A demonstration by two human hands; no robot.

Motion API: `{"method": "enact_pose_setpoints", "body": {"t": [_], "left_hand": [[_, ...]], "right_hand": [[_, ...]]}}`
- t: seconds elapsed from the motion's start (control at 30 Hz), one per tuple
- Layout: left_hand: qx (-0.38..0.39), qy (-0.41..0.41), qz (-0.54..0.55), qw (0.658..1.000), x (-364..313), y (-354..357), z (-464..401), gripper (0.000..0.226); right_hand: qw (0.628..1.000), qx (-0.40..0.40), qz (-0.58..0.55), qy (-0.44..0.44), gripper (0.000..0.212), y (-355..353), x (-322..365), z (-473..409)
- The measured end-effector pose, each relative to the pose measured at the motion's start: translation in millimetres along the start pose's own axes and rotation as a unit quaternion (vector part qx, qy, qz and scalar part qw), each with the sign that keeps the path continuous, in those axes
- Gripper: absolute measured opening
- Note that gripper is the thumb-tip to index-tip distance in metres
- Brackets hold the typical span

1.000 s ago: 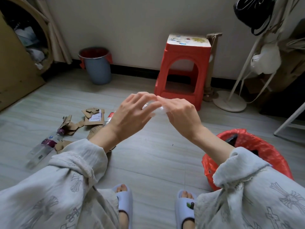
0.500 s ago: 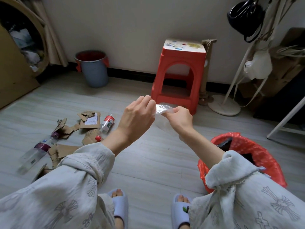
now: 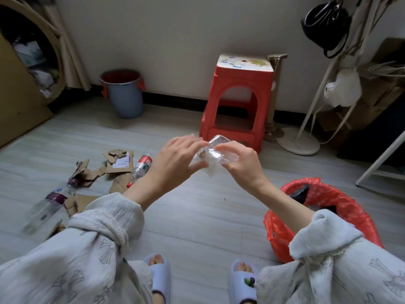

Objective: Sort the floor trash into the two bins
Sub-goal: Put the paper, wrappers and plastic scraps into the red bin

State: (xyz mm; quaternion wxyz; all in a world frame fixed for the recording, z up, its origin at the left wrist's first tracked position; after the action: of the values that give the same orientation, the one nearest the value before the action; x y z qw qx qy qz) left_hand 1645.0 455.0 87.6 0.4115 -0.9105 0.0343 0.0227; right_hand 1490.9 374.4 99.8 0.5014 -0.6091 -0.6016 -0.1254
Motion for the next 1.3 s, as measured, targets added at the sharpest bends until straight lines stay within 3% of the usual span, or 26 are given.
{"method": "enact_pose_setpoints", "body": {"t": [0.1, 0.2, 0.3, 0.37, 0.47, 0.53, 0.57, 0.67, 0.77, 0.9, 1.1, 1.17, 1.3], "left_hand": [[0.004, -0.014, 0.046, 0.999, -3.6, 0.2, 1.5, 0.052], [-0.022, -0.005, 0.035, 0.999, -6.9, 0.7, 0.0, 0.032], [-0.02, -0.045, 0.029, 0.998, -3.6, 3.8, -1.6, 0.011], [-0.02, -0.062, 0.044, 0.997, -0.9, 3.9, -1.3, 0.004], [-0.028, -0.13, 0.124, 0.983, -1.4, 1.8, -5.7, 0.009], [-0.018, -0.151, 0.181, 0.972, -8.2, 1.2, -10.0, 0.011], [-0.011, -0.153, 0.197, 0.968, -10.9, 1.8, -11.2, 0.012], [0.012, -0.168, 0.222, 0.96, -20.1, 10.8, -17.5, 0.013], [0.031, -0.213, 0.287, 0.934, -37.7, 20.9, -26.4, 0.025], [0.091, -0.26, 0.428, 0.861, -74.9, 31.0, -42.5, 0.025], [0.13, -0.449, 0.625, 0.626, -131.5, 42.1, -71.9, 0.025], [0.158, -0.476, 0.659, 0.56, -148.7, 52.1, -80.0, 0.024], [0.22, -0.455, 0.687, 0.522, -178.3, 68.7, -97.7, 0.031]], "right_hand": [[0.999, -0.01, 0.023, -0.049, 0.022, 3.1, -1.2, 8.3], [0.999, -0.008, 0.02, -0.03, 0.026, 5.8, -2.6, 14.0], [0.995, 0.073, -0.044, 0.054, 0.04, 3.4, 6.0, 17.2], [0.971, 0.119, -0.15, 0.143, 0.04, -3.3, 10.8, 14.8], [0.947, 0.093, -0.216, 0.221, 0.029, -13.0, 1.1, 6.2], [0.96, 0.068, -0.19, 0.195, 0.011, -15.1, -2.2, 4.8], [0.965, 0.071, -0.164, 0.193, 0.016, -14.4, -4.7, 5.0], [0.981, 0.114, -0.01, 0.159, 0.05, -20.1, -16.6, 4.4], [0.968, 0.158, 0.173, 0.085, 0.07, -41.3, -31.2, 8.9], [0.976, 0.128, 0.163, 0.065, 0.071, -80.6, -38.1, 25.8], [0.96, 0.027, 0.277, 0.019, 0.1, -123.8, -49.1, 39.6], [0.951, -0.02, 0.308, 0.013, 0.097, -140.5, -57.4, 39.9], [0.939, -0.091, 0.331, 0.012, 0.06, -170.9, -76.4, 47.7]]}}
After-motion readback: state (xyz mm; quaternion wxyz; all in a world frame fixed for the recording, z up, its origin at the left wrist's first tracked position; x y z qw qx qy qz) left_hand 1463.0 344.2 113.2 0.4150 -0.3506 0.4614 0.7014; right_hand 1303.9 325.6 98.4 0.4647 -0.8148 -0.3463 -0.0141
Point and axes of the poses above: each hand's wrist, its own z-axis away from the middle knuckle, its own y-axis out of the palm, x = y × z, the point moved 1 cm from there along -z, towards the middle knuckle, and after that the axes turned 9 degrees about -x, right-handed, at the moved point
